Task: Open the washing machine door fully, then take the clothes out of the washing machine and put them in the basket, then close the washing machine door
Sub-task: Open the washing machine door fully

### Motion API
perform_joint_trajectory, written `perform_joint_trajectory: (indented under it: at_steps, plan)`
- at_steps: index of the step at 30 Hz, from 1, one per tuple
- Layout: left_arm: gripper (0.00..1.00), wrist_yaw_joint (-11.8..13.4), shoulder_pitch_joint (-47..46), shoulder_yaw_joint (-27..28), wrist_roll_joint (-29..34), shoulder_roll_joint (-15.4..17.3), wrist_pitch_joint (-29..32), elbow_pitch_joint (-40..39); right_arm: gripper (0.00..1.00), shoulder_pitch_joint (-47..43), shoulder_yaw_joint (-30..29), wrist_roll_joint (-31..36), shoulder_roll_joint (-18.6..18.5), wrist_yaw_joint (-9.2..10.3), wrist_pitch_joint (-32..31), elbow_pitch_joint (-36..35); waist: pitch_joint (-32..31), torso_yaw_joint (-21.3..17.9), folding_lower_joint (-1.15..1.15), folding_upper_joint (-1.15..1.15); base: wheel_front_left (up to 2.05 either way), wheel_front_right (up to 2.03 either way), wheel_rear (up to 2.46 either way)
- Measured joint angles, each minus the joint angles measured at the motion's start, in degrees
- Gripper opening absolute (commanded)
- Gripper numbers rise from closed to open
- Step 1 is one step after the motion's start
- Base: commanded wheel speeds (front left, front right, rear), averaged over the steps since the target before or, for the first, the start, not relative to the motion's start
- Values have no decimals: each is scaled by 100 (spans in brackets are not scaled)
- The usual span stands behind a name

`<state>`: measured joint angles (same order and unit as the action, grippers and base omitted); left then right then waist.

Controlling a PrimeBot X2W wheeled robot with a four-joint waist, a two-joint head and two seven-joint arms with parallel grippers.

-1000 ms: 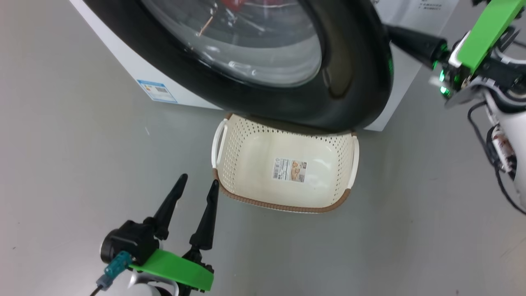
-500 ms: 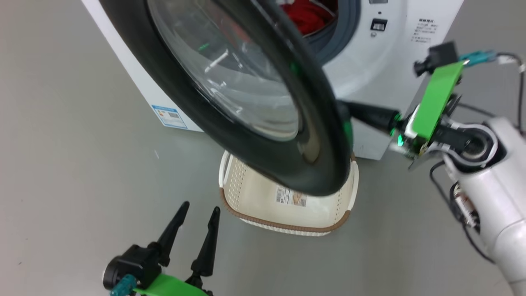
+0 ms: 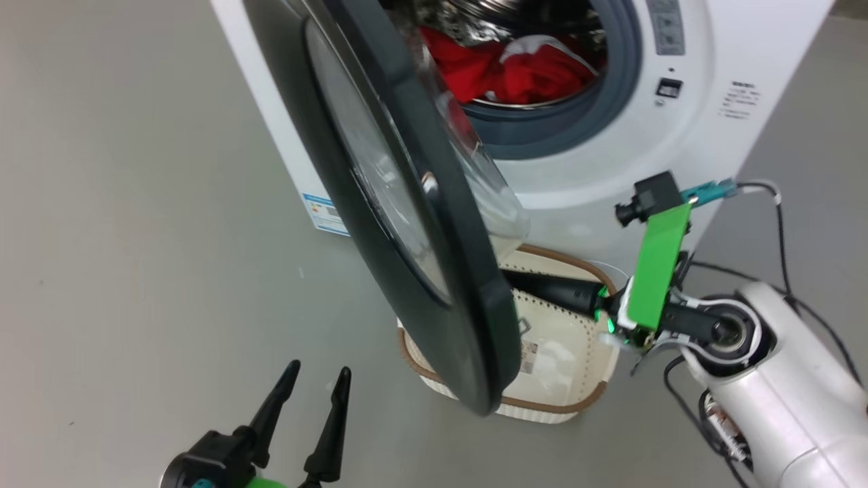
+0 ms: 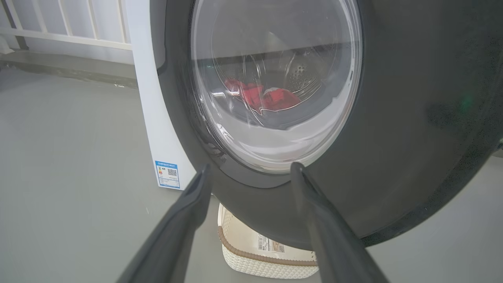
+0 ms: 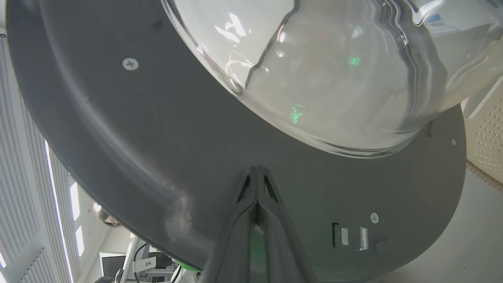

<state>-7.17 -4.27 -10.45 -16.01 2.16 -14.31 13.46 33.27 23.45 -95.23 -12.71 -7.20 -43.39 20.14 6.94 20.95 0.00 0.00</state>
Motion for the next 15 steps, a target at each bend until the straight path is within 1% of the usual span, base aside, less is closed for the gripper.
perform_joint_trajectory:
  at_steps: [9, 10, 15]
  plan:
    - [100, 0, 86, 155, 0, 5, 1, -32, 0, -295, 88, 63, 227, 0, 1, -146, -188, 455, 0, 0, 0, 0, 0]
    - [100, 0, 86, 155, 0, 5, 1, -32, 0, -295, 88, 63, 227, 0, 1, -146, -188, 455, 0, 0, 0, 0, 0]
    - [100, 2, 98, 181, 0, 5, 1, -29, 0, -389, 119, 212, 319, 0, 3, -143, -269, 686, 0, 0, 0, 0, 0]
